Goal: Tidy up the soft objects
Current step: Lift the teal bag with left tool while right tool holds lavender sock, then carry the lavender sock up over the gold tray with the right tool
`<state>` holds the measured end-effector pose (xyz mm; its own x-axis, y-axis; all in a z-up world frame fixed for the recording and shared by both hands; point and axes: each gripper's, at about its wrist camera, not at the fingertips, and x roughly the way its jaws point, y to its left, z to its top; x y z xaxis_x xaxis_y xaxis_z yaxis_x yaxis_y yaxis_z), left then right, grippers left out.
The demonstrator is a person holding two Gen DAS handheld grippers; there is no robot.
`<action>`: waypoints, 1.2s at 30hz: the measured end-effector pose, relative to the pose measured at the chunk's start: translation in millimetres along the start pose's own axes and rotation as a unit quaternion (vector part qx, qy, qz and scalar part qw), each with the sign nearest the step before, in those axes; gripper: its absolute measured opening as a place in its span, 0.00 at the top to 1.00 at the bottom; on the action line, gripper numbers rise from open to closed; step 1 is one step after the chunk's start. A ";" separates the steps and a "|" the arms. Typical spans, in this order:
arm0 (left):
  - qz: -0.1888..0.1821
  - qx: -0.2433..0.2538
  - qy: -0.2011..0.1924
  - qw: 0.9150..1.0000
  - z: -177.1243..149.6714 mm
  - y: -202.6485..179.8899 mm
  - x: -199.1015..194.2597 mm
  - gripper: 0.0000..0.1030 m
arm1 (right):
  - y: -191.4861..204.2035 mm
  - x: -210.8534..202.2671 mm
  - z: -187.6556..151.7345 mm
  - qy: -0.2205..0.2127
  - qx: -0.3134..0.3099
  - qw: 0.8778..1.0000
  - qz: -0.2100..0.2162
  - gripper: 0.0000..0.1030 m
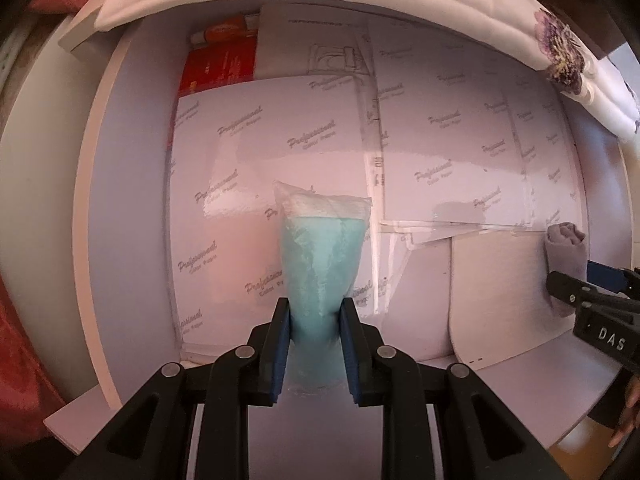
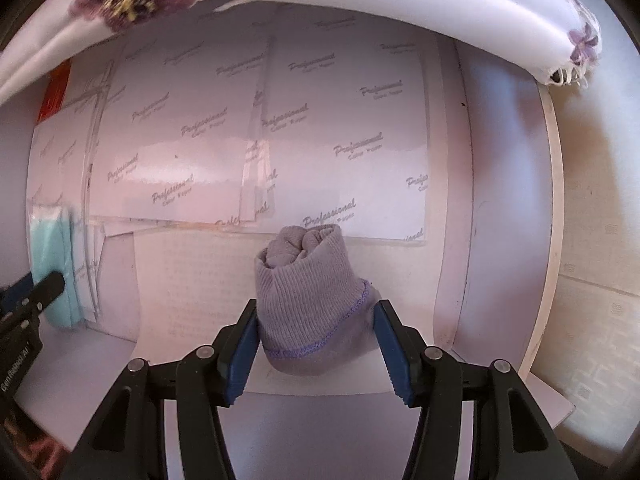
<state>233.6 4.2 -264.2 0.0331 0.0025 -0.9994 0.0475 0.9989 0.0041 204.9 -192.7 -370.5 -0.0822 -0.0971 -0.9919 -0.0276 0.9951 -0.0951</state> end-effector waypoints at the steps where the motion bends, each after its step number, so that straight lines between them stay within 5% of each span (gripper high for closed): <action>1: 0.000 0.001 0.000 1.000 0.3 -0.8 -1.1 0.78 | 3.1 -0.9 -1.0 0.000 -0.002 1.000 -0.001 0.45; 6: -0.002 0.015 -0.002 1.000 7.2 -8.7 -1.5 0.78 | 14.3 -15.1 -8.3 -0.025 -0.007 1.000 0.010 0.53; 7: -0.002 0.018 -0.002 1.000 6.0 -10.6 -1.4 0.78 | 15.1 -22.0 -10.6 -0.033 -0.008 0.999 0.014 0.67; 12: -0.009 0.015 0.002 1.000 8.6 -17.2 -7.8 0.78 | 10.2 -34.7 -16.0 -0.040 -0.003 0.999 0.010 0.67; 16: -0.017 0.008 0.006 1.000 9.4 -6.9 -10.5 0.77 | -20.4 -32.5 -14.5 -0.037 0.074 0.995 0.059 0.66; 18: -0.015 0.011 0.006 1.000 8.9 -8.3 -10.9 0.77 | -34.2 -37.4 -13.7 -0.049 0.107 0.990 0.074 0.64; 21: -0.015 0.013 0.007 1.000 11.3 -6.7 -7.8 0.77 | -48.0 -38.7 -12.3 -0.051 0.149 0.983 0.095 0.43; 26: -0.015 0.014 0.007 1.000 10.9 -5.6 -0.9 0.77 | -48.0 -32.3 -6.8 -0.045 0.162 0.980 0.106 0.30; 36: -0.012 0.023 0.005 1.000 9.9 -6.8 1.5 0.77 | -27.2 2.5 9.6 -0.019 0.121 0.987 0.101 0.29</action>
<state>243.2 -3.1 -265.4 0.0211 -0.0211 -0.9996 0.0933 0.9955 -0.0190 215.0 -219.8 -371.2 -0.0242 0.0996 -0.9947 0.2239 0.9703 0.0917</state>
